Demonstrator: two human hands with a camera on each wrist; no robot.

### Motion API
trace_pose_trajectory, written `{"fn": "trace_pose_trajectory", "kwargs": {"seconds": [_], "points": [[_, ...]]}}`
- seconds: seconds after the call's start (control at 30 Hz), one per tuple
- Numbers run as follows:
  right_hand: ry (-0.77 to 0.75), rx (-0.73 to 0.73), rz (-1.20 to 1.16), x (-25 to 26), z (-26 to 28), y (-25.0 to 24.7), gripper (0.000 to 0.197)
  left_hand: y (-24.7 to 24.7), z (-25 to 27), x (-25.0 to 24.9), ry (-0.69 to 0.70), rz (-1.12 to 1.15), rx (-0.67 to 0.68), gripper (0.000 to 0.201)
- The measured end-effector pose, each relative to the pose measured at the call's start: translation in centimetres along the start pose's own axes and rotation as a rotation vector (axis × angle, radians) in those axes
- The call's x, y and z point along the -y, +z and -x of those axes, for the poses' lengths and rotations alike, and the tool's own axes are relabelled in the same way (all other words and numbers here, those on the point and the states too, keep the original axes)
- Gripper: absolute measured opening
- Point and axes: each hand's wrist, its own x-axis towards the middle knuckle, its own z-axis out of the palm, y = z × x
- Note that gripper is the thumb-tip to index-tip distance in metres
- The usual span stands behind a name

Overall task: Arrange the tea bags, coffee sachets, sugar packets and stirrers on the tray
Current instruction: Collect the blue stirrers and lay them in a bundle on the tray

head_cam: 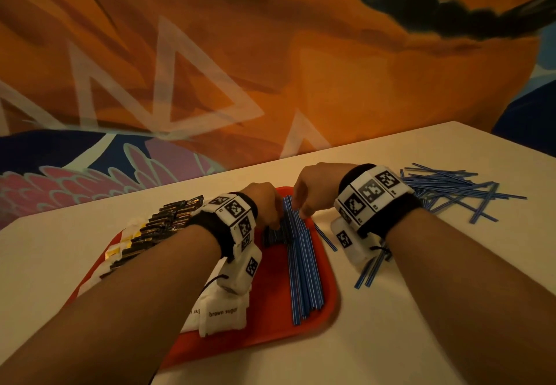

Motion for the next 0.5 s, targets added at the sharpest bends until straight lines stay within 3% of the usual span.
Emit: {"fn": "trace_pose_trajectory", "kwargs": {"seconds": [0.5], "points": [[0.017, 0.027, -0.036, -0.64, -0.64, -0.04, 0.028, 0.17, 0.98, 0.00, 0.093, -0.070, -0.019, 0.045]]}}
